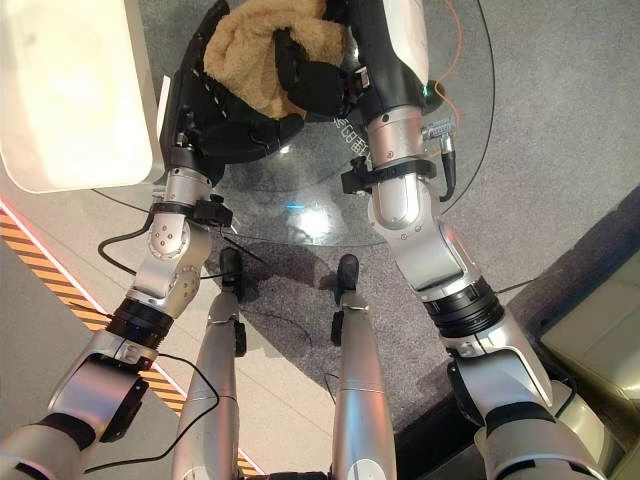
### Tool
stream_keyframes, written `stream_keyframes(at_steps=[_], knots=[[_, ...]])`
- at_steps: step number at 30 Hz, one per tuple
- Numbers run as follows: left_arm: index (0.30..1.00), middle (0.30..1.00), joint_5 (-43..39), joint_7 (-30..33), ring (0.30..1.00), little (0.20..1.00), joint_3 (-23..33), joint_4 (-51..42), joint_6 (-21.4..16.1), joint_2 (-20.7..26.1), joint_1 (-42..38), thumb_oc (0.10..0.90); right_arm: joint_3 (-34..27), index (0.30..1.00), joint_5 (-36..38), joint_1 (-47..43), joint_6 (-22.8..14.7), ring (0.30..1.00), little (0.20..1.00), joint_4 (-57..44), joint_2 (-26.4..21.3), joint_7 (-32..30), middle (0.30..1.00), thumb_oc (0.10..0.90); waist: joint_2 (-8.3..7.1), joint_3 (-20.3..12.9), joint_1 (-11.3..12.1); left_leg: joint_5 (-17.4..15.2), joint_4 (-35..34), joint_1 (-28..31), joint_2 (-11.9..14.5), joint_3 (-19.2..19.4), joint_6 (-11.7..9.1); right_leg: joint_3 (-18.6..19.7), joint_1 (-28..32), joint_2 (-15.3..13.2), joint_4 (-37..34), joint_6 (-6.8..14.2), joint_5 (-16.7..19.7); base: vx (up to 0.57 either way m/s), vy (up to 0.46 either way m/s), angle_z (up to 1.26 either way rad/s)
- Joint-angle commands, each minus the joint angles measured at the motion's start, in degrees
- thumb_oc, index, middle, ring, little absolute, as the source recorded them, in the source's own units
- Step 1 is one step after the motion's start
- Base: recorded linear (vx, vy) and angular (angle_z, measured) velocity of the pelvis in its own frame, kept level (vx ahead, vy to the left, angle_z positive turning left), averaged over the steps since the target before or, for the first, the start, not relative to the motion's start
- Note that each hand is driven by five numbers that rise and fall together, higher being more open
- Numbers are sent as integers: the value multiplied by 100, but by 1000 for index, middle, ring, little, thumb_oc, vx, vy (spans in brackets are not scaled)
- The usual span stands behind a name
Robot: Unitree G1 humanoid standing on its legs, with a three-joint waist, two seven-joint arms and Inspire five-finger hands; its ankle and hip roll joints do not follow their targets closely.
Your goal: Wipe the table with a cloth and put it in the basket.
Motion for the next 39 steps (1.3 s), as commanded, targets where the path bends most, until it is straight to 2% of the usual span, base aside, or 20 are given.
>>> stream_keyframes(at_steps=[1, 14, 32, 33, 34, 35, 36, 39], knots=[[900, 900, 207, -77, 900, 900, -54, -141, -442, 19, -876, 800, -315, 300, 16, -1346, -837, 300, 200, -1305, 170, -111, 300, 100, -238, -149, 30, -491, -102, 484, -551, 522, 570, -106, 678, 912, -814, -265, 70, 0, 0, 0], [900, 900, 289, -88, 900, 900, -77, 131, -511, -13, -985, 800, -265, 300, 122, -1418, -892, 300, 200, -1303, 283, 55, 300, 100, -238, -149, 21, -499, -93, 490, -538, 512, 550, -96, 701, 916, -821, -281, 37, 0, 0, 0], [900, 900, 93, -350, 900, 900, -55, 6, -610, -203, -1078, 800, -247, 300, 574, -1188, -858, 300, 200, -1164, 570, 378, 300, 100, -254, -149, 3, -514, -71, 437, -536, 508, 545, -93, 653, 924, -798, -290, 22, 0, 0, 0], [825, 825, 62, -365, 825, 812, -52, -19, -614, -212, -1074, 712, -265, 300, 606, -1143, -876, 300, 200, -1168, 580, 409, 300, 100, -250, -149, 2, -509, -76, 435, -540, 508, 546, -91, 652, 923, -804, -289, 24, 0, 0, 0], [808, 808, 69, -384, 808, 793, -37, -35, -600, -226, -1077, 693, -276, 300, 593, -1131, -872, 300, 200, -1171, 598, 417, 300, 100, -252, -149, 1, -513, -78, 435, -544, 506, 546, -89, 651, 925, -807, -289, 22, 0, 0, 0], [712, 712, 43, -383, 712, 680, -48, -41, -610, -231, -1089, 580, -274, 300, 590, -1129, -869, 300, 200, -1168, 608, 419, 300, 100, -251, -149, -3, -513, -79, 436, -548, 506, 548, -90, 649, 925, -811, -290, 26, 0, 0, 0], [679, 679, 26, -389, 679, 642, -45, -45, -615, -234, -1091, 542, -280, 300, 586, -1122, -875, 300, 200, -1164, 615, 427, 300, 100, -251, -149, -4, -514, -79, 436, -548, 506, 547, -90, 649, 923, -813, -288, 27, 0, 0, 0], [389, 389, 46, -436, 389, 304, -42, -44, -655, -259, -1093, 204, -319, 300, 565, -1078, -928, 300, 200, -1151, 642, 452, 300, 100, -252, -149, -9, -523, -70, 425, -546, 506, 548, -94, 642, 910, -811, -281, 25, 0, 0, 0]])
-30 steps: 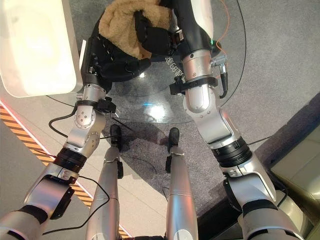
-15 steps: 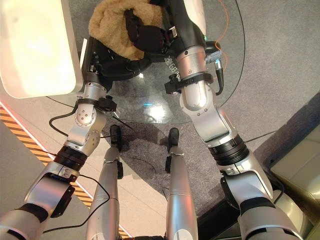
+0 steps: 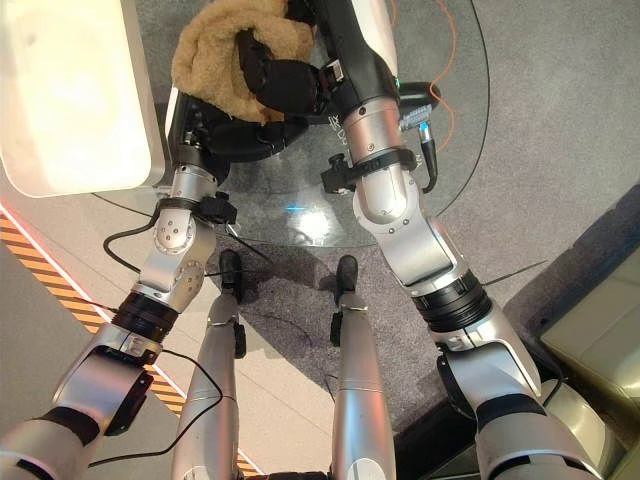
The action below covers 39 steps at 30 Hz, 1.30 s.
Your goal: Wipe the table with a cloth and put it in the basket.
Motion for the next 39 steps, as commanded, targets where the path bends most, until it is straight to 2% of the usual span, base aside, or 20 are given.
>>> stream_keyframes(at_steps=[1, 17, 22, 23, 26, 39], knots=[[300, 300, 77, -366, 300, 200, -28, -431, -671, -83, -858, 100, -465, 300, 99, -845, -919, 300, 200, -1149, 327, -34, 300, 100, -243, -147, 21, -524, 9, 338, -558, 475, 546, -122, 596, 897, -791, -291, 30, 0, 0, 0], [300, 300, -324, -696, 300, 200, 35, -470, -629, -170, -840, 100, -533, 300, 67, -815, -936, 300, 200, -1112, 422, 5, 300, 100, -263, -147, 13, -553, 28, 328, -551, 473, 554, -110, 579, 890, -787, -284, 44, 0, 0, 0], [300, 300, -977, -1057, 300, 200, 95, -527, -529, -233, -782, 100, -547, 300, 65, -774, -975, 300, 200, -1095, 430, 1, 300, 100, -264, -147, 17, -560, 42, 321, -545, 472, 554, -108, 571, 892, -765, -284, 40, 0, 0, 0], [300, 300, -1572, -1356, 300, 200, 133, -532, -434, -316, -732, 100, -542, 300, 36, -776, -992, 300, 200, -1065, 458, -17, 300, 100, -271, -147, 20, -570, 64, 308, -546, 473, 556, -117, 559, 889, -751, -284, 45, 0, 0, 0], [300, 300, -1798, -1448, 300, 200, 181, -550, -341, -459, -688, 100, -518, 300, -4, -807, -956, 300, 200, -1038, 514, -34, 300, 100, -282, -147, 15, -576, 54, 317, -551, 476, 559, -116, 567, 890, -758, -283, 38, 0, 0, 0], [300, 300, -1952, -1480, 300, 200, 213, -572, -168, -534, -680, 100, -535, 300, 42, -863, -877, 300, 200, -1067, 487, -9, 300, 100, -268, -147, -1, -583, 83, 290, -569, 475, 571, -106, 547, 882, -760, -283, 41, 0, 0, 0]])
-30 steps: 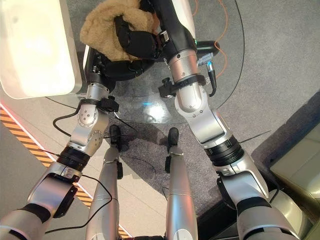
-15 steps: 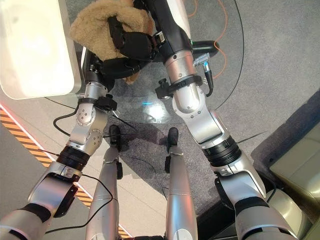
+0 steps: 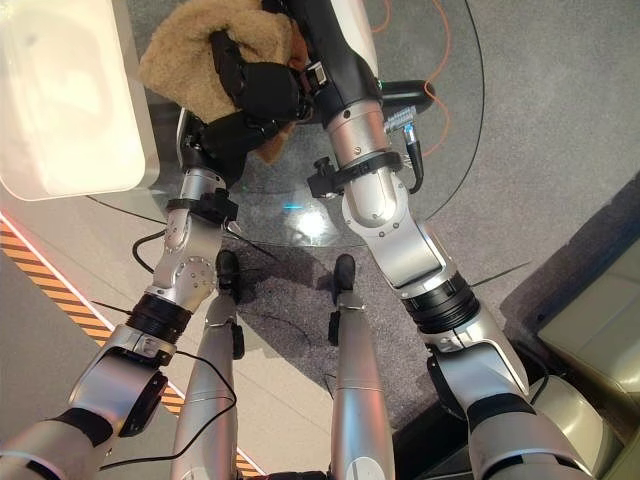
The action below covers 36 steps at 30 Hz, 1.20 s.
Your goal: Wipe the table with a cloth and put it in the basket.
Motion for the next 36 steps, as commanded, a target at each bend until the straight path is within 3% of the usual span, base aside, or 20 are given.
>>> stream_keyframes(at_steps=[1, 10, 11, 12, 13, 36], knots=[[300, 300, -22, -569, 300, 200, -37, -630, -311, -94, -675, 100, -535, 300, 6, -859, -594, 300, 200, -1064, 272, -183, 300, 100, -253, -148, 109, -582, 109, 284, -572, 477, 572, -105, 544, 881, -746, -293, 47, 0, 0, 0], [300, 300, 38, -591, 300, 200, -53, -605, -327, -110, -673, 100, -533, 321, 39, -842, -585, 321, 225, -1040, 298, -203, 321, 125, -238, -148, 101, -586, 118, 282, -584, 471, 576, -99, 542, 884, -751, -297, 47, 0, 0, 0], [300, 300, 41, -594, 300, 200, -56, -601, -334, -111, -672, 100, -532, 469, 57, -842, -577, 469, 398, -1037, 296, -209, 469, 298, -238, -148, 101, -586, 120, 279, -584, 471, 576, -99, 541, 883, -751, -297, 47, 0, 0, 0], [300, 300, 35, -603, 300, 200, -54, -601, -335, -104, -671, 100, -538, 756, 59, -837, -570, 756, 733, -1029, 302, -224, 756, 633, -235, -148, 100, -587, 120, 280, -585, 472, 576, -98, 539, 886, -750, -299, 47, 0, 0, 0], [300, 300, 28, -602, 300, 200, -66, -604, -341, -97, -670, 100, -540, 900, 70, -830, -567, 900, 900, -1019, 307, -252, 900, 800, -233, -148, 101, -585, 116, 279, -585, 473, 579, -100, 534, 885, -749, -301, 50, 0, 0, 0], [300, 300, 66, -558, 300, 200, -6, -556, -407, -157, -697, 100, -625, 900, 28, -758, -648, 900, 900, -919, 428, -299, 900, 800, -247, -148, 107, -603, 142, 255, -592, 453, 586, -111, 518, 864, -763, -300, 61, 0, 0, 0]])
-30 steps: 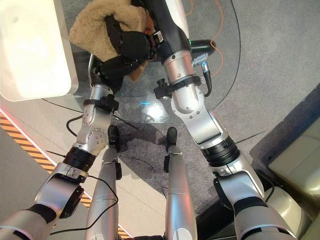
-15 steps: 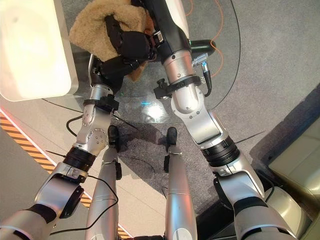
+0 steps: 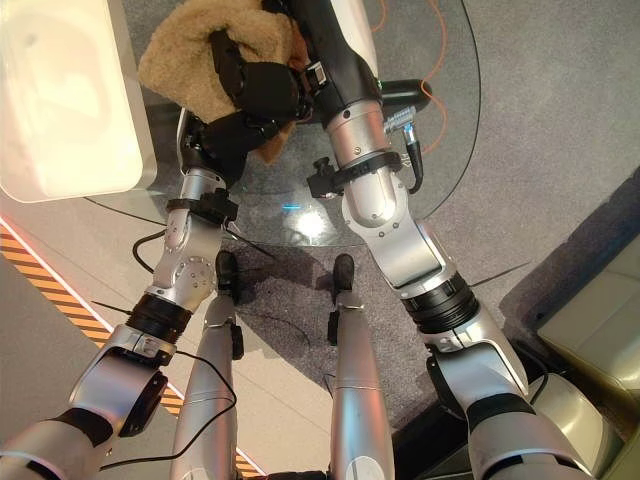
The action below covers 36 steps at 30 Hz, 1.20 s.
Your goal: Wipe the table with a cloth and put it in the basket.
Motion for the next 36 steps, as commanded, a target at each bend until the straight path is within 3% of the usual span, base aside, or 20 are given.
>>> stream_keyframes(at_steps=[1, 36], knots=[[300, 300, 79, -564, 300, 200, -9, -553, -410, -150, -700, 100, -609, 900, 13, -753, -664, 900, 900, -905, 408, -326, 900, 800, -251, -148, 126, -604, 132, 249, -591, 453, 588, -111, 515, 860, -778, -300, 61, 0, 0, 0], [300, 300, 186, -432, 300, 200, 54, -486, -540, -149, -695, 100, -696, 900, 6, -726, -734, 900, 900, -848, 434, -339, 900, 800, -228, -148, 116, -600, 139, 244, -591, 428, 571, -112, 520, 865, -772, -303, 46, 0, 0, 0]])
